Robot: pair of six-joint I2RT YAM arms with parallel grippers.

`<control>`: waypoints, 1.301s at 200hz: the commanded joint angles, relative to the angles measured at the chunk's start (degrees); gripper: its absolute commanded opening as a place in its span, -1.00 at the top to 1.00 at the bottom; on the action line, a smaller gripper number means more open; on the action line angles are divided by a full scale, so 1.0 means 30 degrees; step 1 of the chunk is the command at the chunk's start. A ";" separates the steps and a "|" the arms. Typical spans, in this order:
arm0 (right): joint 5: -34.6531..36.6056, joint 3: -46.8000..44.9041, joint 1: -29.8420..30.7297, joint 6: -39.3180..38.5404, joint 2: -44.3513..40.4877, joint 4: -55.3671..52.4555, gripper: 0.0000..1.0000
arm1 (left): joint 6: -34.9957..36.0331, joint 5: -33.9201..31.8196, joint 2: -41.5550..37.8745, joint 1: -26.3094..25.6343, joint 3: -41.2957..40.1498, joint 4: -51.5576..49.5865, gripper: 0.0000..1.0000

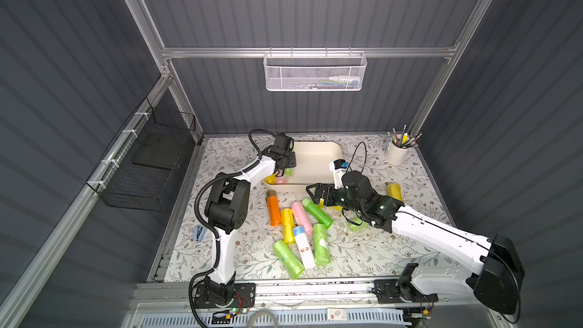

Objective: Put the roll of trash bags into the storage box
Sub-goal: Place the roll of trash bags in the storage box.

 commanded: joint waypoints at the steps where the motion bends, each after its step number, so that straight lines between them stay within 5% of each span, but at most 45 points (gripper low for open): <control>1: -0.0207 -0.0308 -0.0203 0.0252 -0.0056 -0.0086 -0.98 | 0.0899 -0.1060 0.0317 -0.0464 0.0887 -0.0319 0.20; 185: -0.0669 -0.1745 -0.1057 0.1302 -0.0820 -0.0193 -0.98 | 0.1677 -0.3365 0.2712 -0.0944 0.3005 -0.2266 0.14; 260: -0.1106 -0.1597 -0.1291 0.1441 -0.0557 -0.0143 -0.98 | 0.1873 -0.3255 0.2709 -0.0973 0.3036 -0.2657 -0.08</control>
